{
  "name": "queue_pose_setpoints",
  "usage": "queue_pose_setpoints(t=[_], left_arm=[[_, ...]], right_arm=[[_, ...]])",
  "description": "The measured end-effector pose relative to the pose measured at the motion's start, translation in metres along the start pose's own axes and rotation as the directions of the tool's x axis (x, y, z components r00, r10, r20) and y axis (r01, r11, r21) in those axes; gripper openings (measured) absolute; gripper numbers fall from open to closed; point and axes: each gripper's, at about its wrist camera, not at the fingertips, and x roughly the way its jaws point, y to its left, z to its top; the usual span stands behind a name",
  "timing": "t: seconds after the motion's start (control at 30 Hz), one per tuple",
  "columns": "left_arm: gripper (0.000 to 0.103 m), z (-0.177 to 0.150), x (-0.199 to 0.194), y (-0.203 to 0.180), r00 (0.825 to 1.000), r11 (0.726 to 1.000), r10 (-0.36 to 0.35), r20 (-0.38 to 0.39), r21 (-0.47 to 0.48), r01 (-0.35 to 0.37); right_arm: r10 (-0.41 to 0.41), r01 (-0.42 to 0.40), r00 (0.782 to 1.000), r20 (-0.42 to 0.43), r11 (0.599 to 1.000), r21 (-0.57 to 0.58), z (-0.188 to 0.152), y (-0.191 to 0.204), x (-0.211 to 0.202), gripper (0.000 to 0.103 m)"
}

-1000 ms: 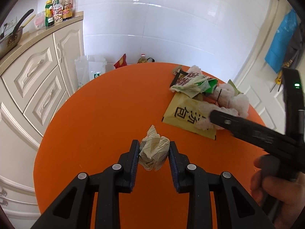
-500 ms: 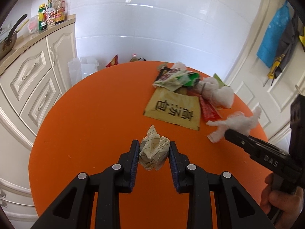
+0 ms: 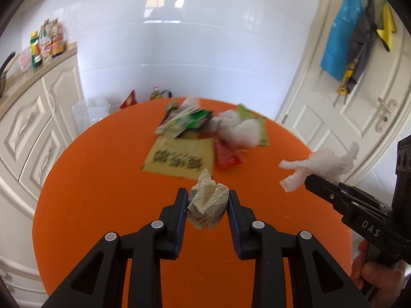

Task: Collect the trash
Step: 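Carry paper and plastic to the blue bucket and open both tools, then move both tools back toward the orange table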

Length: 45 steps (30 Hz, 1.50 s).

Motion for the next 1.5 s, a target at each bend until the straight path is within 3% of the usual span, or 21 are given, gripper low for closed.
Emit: queue_pose_setpoints(t=[0.23, 0.4, 0.67, 0.83, 1.03, 1.1, 1.3, 1.4, 1.47, 1.5], left_arm=[[0.026, 0.016, -0.01, -0.061, 0.997, 0.993, -0.069, 0.029, 0.1, 0.066], [0.026, 0.029, -0.008, -0.124, 0.988, 0.971, -0.148, 0.036, 0.195, 0.138], [0.026, 0.032, 0.019, -0.236, 0.955, 0.894, -0.293, -0.047, 0.339, 0.291], [0.026, 0.021, 0.059, -0.305, 0.917, 0.833, -0.363, -0.163, 0.385, 0.398], [0.027, -0.005, 0.123, -0.372, 0.888, 0.78, -0.344, -0.305, 0.435, 0.451], [0.027, -0.014, 0.152, -0.394, 0.87, 0.768, -0.32, -0.375, 0.435, 0.47], [0.029, -0.027, 0.234, -0.432, 0.812, 0.778, -0.254, -0.525, 0.388, 0.494], [0.03, -0.035, 0.274, -0.446, 0.767, 0.787, -0.212, -0.605, 0.359, 0.501], [0.038, -0.037, 0.294, -0.454, 0.751, 0.792, -0.187, -0.633, 0.356, 0.497], [0.053, -0.033, 0.305, -0.459, 0.753, 0.799, -0.165, -0.637, 0.362, 0.481]], right_arm=[[-0.042, 0.04, 0.992, 0.122, 0.999, 0.023, 0.018, -0.035, -0.061, 0.029], [-0.114, 0.103, 0.975, 0.19, 0.992, 0.067, 0.022, -0.075, -0.109, 0.029], [-0.306, 0.263, 0.927, 0.218, 0.943, 0.204, -0.003, -0.164, -0.173, 0.029], [-0.412, 0.356, 0.899, 0.149, 0.886, 0.298, -0.033, -0.228, -0.185, 0.029], [-0.473, 0.431, 0.881, 0.007, 0.808, 0.402, -0.081, -0.316, -0.175, 0.029], [-0.476, 0.446, 0.878, -0.042, 0.784, 0.432, -0.098, -0.338, -0.164, 0.029], [-0.435, 0.461, 0.883, -0.178, 0.729, 0.505, -0.139, -0.397, -0.121, 0.029], [-0.402, 0.46, 0.886, -0.23, 0.707, 0.537, -0.156, -0.421, -0.1, 0.032], [-0.379, 0.453, 0.891, -0.251, 0.694, 0.559, -0.163, -0.433, -0.09, 0.032], [-0.367, 0.451, 0.892, -0.263, 0.688, 0.569, -0.166, -0.438, -0.085, 0.032]])
